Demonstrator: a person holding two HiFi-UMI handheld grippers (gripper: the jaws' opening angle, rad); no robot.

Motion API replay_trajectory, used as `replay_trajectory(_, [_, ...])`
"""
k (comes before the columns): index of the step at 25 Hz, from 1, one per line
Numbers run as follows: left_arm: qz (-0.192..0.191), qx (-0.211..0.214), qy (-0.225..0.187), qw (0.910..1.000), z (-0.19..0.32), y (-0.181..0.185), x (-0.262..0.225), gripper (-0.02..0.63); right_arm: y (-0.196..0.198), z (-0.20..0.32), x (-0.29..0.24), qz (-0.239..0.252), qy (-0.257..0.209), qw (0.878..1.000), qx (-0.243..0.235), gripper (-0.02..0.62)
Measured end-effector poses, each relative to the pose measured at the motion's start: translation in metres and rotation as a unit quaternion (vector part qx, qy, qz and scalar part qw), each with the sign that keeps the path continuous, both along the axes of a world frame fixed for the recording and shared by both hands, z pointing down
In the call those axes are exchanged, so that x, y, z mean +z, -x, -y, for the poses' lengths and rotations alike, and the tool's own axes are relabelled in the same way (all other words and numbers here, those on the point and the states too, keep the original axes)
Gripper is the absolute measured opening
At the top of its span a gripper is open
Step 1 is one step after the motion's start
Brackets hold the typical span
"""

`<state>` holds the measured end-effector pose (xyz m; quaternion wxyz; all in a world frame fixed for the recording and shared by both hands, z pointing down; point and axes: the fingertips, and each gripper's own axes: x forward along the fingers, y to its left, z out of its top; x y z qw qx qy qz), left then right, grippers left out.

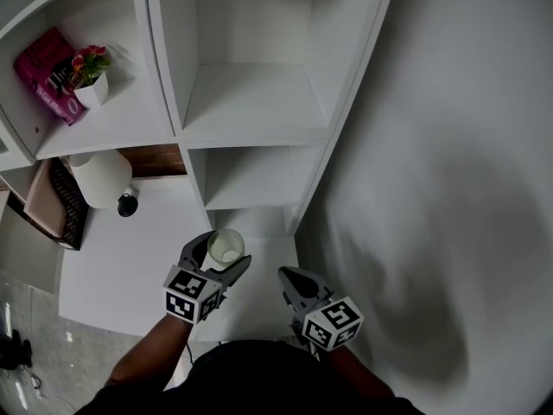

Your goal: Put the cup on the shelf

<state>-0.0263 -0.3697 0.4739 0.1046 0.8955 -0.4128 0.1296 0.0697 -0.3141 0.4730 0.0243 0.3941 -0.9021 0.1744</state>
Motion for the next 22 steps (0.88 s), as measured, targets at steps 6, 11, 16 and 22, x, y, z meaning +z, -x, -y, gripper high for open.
replay_trajectory(6, [0.018, -0.002, -0.024, 0.9995, 0.038, -0.01, -0.014, 0.384, -0.006, 0.002, -0.003, -0.004, -0.003, 1.0, 0.003, 0.005])
replay_trajectory(11, [0.007, -0.007, -0.033, 0.9994, 0.064, -0.016, -0.027, 0.385, -0.011, 0.004, -0.003, -0.006, -0.002, 1.0, 0.006, 0.005])
replay_trajectory(16, [0.006, -0.014, -0.042, 0.999, 0.094, -0.024, -0.041, 0.384, -0.015, 0.005, -0.001, -0.005, 0.001, 1.0, 0.009, 0.005])
replay_trajectory(22, [0.007, -0.027, -0.042, 0.9987, 0.132, -0.032, -0.047, 0.385, -0.022, 0.008, 0.003, -0.003, 0.006, 1.0, 0.013, 0.005])
